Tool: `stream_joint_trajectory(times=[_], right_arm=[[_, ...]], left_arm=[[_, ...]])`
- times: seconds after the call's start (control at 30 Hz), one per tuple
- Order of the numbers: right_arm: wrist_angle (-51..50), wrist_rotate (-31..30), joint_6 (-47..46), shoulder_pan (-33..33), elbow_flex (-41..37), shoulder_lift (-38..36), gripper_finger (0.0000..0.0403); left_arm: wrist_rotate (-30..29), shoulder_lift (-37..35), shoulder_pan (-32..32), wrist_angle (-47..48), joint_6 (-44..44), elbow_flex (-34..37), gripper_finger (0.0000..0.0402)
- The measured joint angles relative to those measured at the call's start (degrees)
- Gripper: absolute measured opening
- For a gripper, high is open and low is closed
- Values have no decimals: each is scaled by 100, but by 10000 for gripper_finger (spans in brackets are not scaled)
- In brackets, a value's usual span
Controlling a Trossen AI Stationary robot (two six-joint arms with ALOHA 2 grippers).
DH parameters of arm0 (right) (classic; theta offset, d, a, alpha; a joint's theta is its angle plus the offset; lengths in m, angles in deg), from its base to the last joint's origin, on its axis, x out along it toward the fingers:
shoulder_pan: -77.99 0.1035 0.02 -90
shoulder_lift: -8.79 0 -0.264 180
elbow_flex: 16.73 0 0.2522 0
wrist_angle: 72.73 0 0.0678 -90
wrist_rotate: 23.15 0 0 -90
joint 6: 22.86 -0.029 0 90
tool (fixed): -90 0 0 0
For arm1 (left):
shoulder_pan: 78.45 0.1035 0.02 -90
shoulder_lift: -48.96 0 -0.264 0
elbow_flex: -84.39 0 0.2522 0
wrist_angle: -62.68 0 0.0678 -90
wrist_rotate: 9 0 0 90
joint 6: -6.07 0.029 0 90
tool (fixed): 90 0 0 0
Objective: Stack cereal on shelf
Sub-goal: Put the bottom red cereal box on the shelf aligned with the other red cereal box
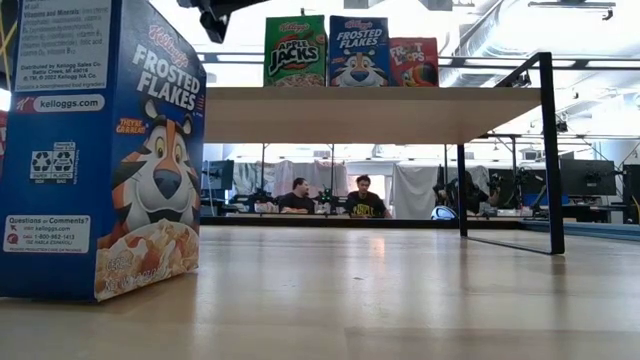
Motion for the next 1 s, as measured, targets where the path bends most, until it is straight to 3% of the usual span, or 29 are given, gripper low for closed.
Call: stream_joint_trajectory(times=[0.17,0.33,0.73,1.0], right_arm=[[-74,4,619,-198,0,-94,129],[-73,4,1509,-485,1,-379,123],[690,25,4781,-1401,37,-1222,122],[469,-402,7150,-2046,1116,-1228,122]], left_arm=[[0,-142,2,2,133,0,3],[-2,-193,84,95,151,-2,3],[-11,-231,113,89,107,-2,3],[30,-291,311,174,107,-10,3]])
